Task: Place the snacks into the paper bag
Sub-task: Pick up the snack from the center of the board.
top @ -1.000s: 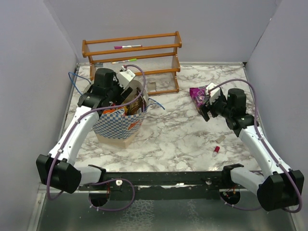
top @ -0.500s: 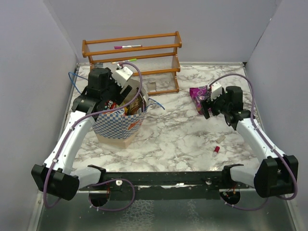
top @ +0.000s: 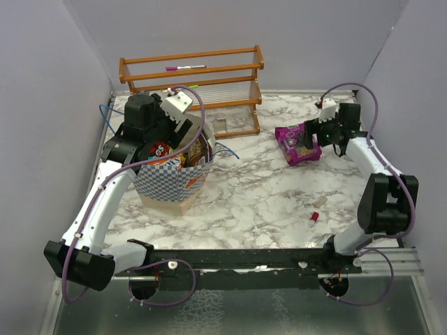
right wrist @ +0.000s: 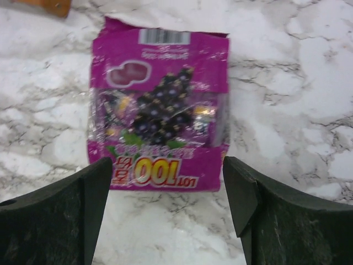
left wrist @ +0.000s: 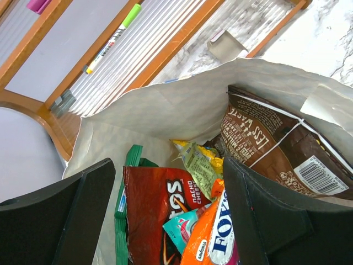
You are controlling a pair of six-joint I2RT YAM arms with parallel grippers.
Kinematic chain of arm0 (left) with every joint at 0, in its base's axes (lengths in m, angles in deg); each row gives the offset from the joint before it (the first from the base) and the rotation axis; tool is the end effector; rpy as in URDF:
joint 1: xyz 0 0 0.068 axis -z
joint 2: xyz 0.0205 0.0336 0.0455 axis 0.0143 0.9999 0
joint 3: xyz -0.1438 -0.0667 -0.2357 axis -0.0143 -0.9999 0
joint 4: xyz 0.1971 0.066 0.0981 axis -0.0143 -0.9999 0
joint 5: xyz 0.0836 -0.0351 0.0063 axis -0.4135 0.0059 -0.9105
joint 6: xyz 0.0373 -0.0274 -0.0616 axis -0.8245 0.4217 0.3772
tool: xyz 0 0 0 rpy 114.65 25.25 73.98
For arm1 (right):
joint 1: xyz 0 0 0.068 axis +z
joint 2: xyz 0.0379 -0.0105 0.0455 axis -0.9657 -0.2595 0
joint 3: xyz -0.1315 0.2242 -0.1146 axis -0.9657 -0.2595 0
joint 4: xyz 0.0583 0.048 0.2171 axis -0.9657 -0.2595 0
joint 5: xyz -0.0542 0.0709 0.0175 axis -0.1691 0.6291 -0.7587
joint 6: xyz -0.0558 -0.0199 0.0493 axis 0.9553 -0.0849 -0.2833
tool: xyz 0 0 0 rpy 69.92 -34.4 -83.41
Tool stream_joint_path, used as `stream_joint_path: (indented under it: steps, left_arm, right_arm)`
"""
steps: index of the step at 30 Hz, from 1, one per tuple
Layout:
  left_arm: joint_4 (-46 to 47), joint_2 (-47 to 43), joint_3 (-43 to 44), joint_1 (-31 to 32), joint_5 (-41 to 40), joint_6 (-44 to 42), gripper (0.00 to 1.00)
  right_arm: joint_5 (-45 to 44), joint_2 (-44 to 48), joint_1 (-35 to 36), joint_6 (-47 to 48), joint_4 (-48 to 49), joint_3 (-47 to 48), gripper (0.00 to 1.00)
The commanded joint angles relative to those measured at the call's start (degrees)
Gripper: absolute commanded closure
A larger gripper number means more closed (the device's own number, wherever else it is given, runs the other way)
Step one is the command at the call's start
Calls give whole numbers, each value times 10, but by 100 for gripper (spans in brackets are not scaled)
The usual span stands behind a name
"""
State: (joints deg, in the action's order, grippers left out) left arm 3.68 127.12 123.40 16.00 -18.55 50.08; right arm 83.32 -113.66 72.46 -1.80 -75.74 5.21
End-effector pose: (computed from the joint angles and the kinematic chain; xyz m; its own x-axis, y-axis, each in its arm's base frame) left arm 0.2346 -0.0776 0.3972 -0.2185 0.4730 -0.8536 0.4991 0.8058 0.3187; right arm 0.3285 0.0070 0.2541 -0.6350 -0.2074 -0.7442 -0.3597 0.9319 0.0472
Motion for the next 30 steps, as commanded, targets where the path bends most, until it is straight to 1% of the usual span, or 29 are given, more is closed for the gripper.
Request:
stream_joint_path:
  steps: [1,5,9,14,18,20,22,25,28,30]
  left_arm:
    - [7,-6,20,-4,24,8,18]
    - [1,0,32,-4,24,4,18]
    - [-3,2,41,-4,23,0,18]
    - [-8,1,45,-4,26,-3,18]
    - [-14,-5,56,-4,30,-8,18]
    - [-21,-6,70,-4,33,-8,17]
    - [-25,-8,87,-4,44,-8,17]
    - [-26,-10,108,-4,78,5,15]
    - [-17,-6,120,-4,117,19,15]
    - [-11,0,130,-4,136,31,15]
  right_arm:
    - [63,-72,-51,-13,-30,74,20]
    - [120,-144,-74,-4,-81,138,23]
    - [159,-191,-78,11,-116,175,23]
    - [182,-229,-81,16,-137,197,24]
    - [173,-246,-83,24,-135,200,24]
    - [183,-257,-86,32,-136,203,25]
    - [206,-266,-87,47,-140,206,28]
    - [237,-283,-87,60,-147,210,36]
    - [254,-297,-87,69,-155,216,48]
    - [265,-300,-87,80,-167,223,58]
